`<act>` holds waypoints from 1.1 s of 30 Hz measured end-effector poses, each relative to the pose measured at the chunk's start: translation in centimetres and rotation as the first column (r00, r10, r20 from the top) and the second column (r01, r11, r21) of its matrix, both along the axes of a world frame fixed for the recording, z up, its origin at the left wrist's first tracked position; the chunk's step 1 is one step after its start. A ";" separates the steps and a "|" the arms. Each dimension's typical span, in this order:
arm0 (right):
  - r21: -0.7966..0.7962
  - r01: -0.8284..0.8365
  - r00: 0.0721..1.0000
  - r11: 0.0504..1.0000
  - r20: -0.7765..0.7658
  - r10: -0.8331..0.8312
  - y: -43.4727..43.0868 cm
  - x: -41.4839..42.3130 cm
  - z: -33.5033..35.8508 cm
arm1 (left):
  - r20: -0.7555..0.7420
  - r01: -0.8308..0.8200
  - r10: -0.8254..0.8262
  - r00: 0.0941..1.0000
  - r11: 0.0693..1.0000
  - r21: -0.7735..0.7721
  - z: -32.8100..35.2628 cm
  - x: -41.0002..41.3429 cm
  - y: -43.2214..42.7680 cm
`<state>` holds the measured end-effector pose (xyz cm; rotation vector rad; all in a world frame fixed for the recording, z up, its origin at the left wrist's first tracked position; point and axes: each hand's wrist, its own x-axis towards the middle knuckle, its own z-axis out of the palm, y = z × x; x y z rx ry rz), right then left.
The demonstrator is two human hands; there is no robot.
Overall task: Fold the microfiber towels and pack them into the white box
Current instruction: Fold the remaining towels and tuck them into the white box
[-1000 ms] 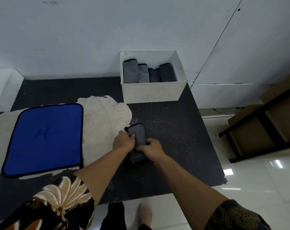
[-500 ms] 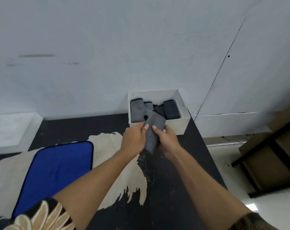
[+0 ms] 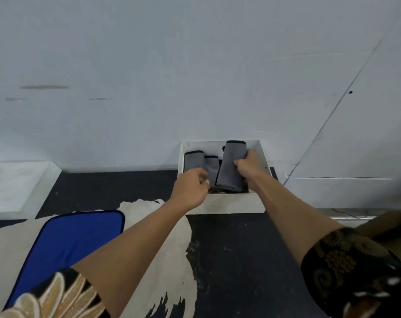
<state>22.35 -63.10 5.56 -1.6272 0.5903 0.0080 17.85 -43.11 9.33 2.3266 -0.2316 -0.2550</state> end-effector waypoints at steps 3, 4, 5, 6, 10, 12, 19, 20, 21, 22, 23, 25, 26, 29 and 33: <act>-0.034 -0.070 0.995 0.997 -0.077 0.067 -1.6 3.1 -2.2 | 0.016 -0.077 0.078 0.997 0.996 -0.036 -0.8 1.0 -0.5; -0.036 -0.105 0.988 0.994 -0.119 0.100 -1.8 3.8 -2.9 | 0.018 -0.107 0.108 0.994 0.993 -0.043 -1.1 1.3 -0.5; -0.065 -0.151 0.975 0.986 -0.172 0.138 -1.9 4.4 -3.7 | 0.014 -0.133 0.134 0.991 0.990 -0.048 -1.4 1.5 -0.4; -0.142 -0.220 0.954 0.965 -0.238 0.182 -2.0 4.8 -4.5 | 0.012 -0.153 0.154 0.988 0.987 -0.051 -1.7 1.6 -0.2; -0.507 -0.491 0.852 0.708 -0.450 0.269 -1.5 5.6 -6.1 | 0.023 -0.192 0.193 0.981 0.981 -0.020 -2.0 1.9 1.2; -0.603 -0.515 0.846 0.609 -0.470 0.251 -0.8 5.9 -5.9 | 0.021 -0.215 0.215 0.976 0.976 0.009 -1.9 2.1 2.0; -0.834 -0.383 0.920 0.397 -0.382 0.085 0.7 3.8 -4.0 | 0.074 -0.260 0.255 0.964 0.964 0.060 -1.1 1.8 4.5; -0.836 -0.359 0.930 0.415 -0.355 0.090 1.0 3.3 -3.5 | 0.090 -0.262 0.256 0.962 0.963 0.065 -1.0 1.6 5.1; -0.832 -0.340 0.938 0.438 -0.330 0.103 1.6 2.6 -2.8 | 0.101 -0.265 0.258 0.961 0.962 0.063 -0.9 1.3 5.8; -0.829 -0.327 0.944 0.455 -0.305 0.123 2.3 1.9 -2.1 | 0.108 -0.269 0.262 0.959 0.961 0.059 -0.9 1.1 6.5; -0.830 -0.308 0.951 0.465 -0.272 0.144 3.2 1.2 -1.3 | 0.115 -0.275 0.268 0.957 0.960 0.058 -0.9 0.8 7.3; -0.848 -0.228 0.970 0.478 -0.156 0.187 5.9 -0.8 0.0 | 0.138 -0.288 0.277 0.951 0.955 0.072 -1.1 0.0 9.4; -0.859 -0.172 0.974 0.482 -0.076 0.211 7.7 -2.2 0.6 | 0.148 -0.295 0.280 0.948 0.952 0.086 -1.3 -0.5 10.9; -0.872 -0.036 0.942 0.489 0.134 0.307 13.8 -7.1 1.2 | 0.162 -0.332 0.312 0.936 0.935 0.121 -2.5 -2.3 15.8; -0.753 -0.162 0.949 0.637 0.057 0.309 22.6 -13.9 -1.8 | 0.130 -0.375 0.356 0.925 0.907 0.191 -5.3 -6.8 23.9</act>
